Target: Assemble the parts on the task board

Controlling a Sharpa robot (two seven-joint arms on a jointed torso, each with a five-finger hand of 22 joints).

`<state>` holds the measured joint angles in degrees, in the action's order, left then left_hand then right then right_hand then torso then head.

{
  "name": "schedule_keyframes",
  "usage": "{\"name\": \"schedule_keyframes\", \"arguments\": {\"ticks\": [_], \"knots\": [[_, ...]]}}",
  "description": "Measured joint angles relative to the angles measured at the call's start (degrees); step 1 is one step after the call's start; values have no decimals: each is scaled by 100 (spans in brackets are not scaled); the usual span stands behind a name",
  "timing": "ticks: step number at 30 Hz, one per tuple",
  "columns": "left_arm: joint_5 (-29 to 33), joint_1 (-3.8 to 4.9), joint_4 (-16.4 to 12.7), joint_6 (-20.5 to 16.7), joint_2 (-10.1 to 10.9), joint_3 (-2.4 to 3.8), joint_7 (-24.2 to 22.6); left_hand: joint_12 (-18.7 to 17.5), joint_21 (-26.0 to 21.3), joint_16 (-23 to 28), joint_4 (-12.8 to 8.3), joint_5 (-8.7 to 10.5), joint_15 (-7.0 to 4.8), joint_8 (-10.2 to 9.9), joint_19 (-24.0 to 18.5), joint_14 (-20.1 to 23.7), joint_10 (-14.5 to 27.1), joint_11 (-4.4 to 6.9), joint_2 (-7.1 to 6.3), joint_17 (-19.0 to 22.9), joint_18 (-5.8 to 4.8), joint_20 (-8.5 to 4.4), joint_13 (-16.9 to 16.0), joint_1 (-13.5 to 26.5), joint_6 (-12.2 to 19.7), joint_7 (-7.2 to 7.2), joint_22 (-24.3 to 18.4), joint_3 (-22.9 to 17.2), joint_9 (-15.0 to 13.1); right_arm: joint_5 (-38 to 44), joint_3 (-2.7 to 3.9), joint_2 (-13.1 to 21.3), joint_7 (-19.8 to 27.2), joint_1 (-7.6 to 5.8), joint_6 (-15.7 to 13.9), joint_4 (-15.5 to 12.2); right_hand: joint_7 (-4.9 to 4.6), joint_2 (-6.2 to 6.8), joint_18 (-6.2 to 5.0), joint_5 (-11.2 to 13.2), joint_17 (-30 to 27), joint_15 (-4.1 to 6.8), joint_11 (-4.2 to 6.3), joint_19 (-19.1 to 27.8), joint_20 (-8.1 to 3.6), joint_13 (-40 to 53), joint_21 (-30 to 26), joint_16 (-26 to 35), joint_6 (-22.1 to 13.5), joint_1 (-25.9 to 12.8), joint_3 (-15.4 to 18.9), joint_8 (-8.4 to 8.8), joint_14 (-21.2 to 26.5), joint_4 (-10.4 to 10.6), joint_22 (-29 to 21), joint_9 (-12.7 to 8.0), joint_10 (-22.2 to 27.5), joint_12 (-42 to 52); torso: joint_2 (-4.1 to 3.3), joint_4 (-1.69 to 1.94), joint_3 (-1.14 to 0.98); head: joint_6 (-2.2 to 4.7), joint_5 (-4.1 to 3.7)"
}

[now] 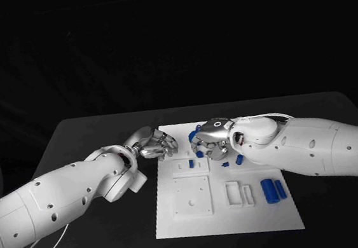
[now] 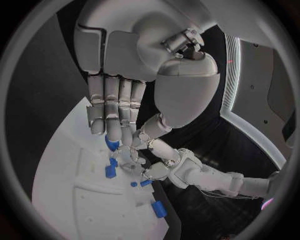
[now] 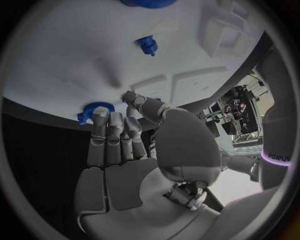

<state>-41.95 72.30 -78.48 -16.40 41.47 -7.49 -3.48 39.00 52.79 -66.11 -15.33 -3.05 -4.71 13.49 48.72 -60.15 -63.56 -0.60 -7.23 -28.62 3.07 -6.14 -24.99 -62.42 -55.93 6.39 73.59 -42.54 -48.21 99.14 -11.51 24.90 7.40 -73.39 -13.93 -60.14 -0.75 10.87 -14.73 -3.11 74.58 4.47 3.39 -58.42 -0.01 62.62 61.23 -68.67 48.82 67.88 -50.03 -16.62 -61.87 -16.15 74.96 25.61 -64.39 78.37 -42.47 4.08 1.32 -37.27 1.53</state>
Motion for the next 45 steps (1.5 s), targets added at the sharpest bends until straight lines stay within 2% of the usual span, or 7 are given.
{"name": "schedule_keyframes", "arguments": {"ticks": [3, 8, 24, 33, 39, 43, 45], "knots": [[1, 3, -7, 3, 1, 0, 4, 0, 0, 0, 0, 0, 0, 0, 0, 0, 0, 0, 0, 0, 0, 0, 1, 0, 0, 0, 1, 0, 0, 8, -23, -12, 17, -7, 0, 7, 0, 0, 1, 0, 0, -9, 0, 0, 0, 2, 0, 0, 0, 0, -16, 0, 10, -16, 0, 0, 0, 0, -1, 1, 0, -7, 10], [1, 5, -23, 6, -3, 0, 12, 0, 0, 0, 0, 0, 0, 0, 0, 0, 0, 0, 0, 0, 0, 0, 5, 0, -1, -2, 5, 0, 0, 20, -133, -13, 45, -38, -2, 11, 6, 0, 4, 0, 0, -18, 0, 20, -19, 2, 0, 0, -12, 0, -16, 0, 19, -16, 0, 5, 0, 0, -1, 5, 2, -30, 14], [2, 35, -48, 16, 16, 2, 30, 0, 0, 0, 0, 0, 2, 0, 0, 1, 21, -21, 22, 1, 0, 0, 4, 22, 25, 6, 4, 0, 0, 53, -171, -29, 76, -71, 20, 45, 27, -49, 11, 0, -12, -14, 16, 61, -19, -39, 44, -69, -35, -49, -16, -51, 97, -16, -1, 16, 128, -1, -26, 25, 24, -57, 18], [3, 40, -45, 17, 19, 3, 37, 0, 0, 0, 15, 0, 9, 0, 0, 9, 21, -21, 22, 1, -1, 0, 9, 22, 26, 5, 5, 15, 0, 77, -173, -46, 66, -82, 18, 75, -102, -54, 14, 0, -43, -14, 29, 81, 0, -79, 85, -122, 95, -54, -16, -162, 137, -16, -1, 65, 236, 17, -30, 21, 27, -66, 19], [3, 41, -42, 18, 19, 3, 41, 0, 0, 0, 15, 0, 10, 0, 0, 9, 21, -21, 22, -4, -1, 0, 8, 22, 26, 5, 9, 15, 0, 63, -172, -50, 66, -94, 8, 100, -247, -54, 24, 0, -97, -15, -83, 81, 0, -166, 113, -157, 260, -54, 2, -263, 137, -33, -2, 115, 348, 17, -27, 21, 27, -67, 11], [3, 41, -42, 19, 19, 3, 43, 0, 0, 0, 15, 0, 10, 0, 0, 9, 21, -21, 22, -4, 0, 0, 8, 22, 26, 4, 9, 15, 0, 26, -172, -50, 64, -94, -8, 118, -388, -130, 93, 0, -150, 1, -216, 81, 0, -296, 112, -156, 419, -130, 123, -357, 164, -24, -2, 153, 478, -24, -25, 17, 26, -66, 5], [3, 41, -42, 21, 19, 3, 45, 0, 0, 0, 15, 0, 10, 0, 0, 10, 21, -21, 22, -4, 0, 0, 8, 22, 27, 2, 8, 15, 0, 1, -172, -50, 63, -95, -20, 123, -399, -152, 90, 0, -170, 1, -249, 81, 0, -322, 135, -158, 431, -152, 152, -381, 164, -39, -2, 158, 511, -28, -25, 14, 25, -64, 2]]}}
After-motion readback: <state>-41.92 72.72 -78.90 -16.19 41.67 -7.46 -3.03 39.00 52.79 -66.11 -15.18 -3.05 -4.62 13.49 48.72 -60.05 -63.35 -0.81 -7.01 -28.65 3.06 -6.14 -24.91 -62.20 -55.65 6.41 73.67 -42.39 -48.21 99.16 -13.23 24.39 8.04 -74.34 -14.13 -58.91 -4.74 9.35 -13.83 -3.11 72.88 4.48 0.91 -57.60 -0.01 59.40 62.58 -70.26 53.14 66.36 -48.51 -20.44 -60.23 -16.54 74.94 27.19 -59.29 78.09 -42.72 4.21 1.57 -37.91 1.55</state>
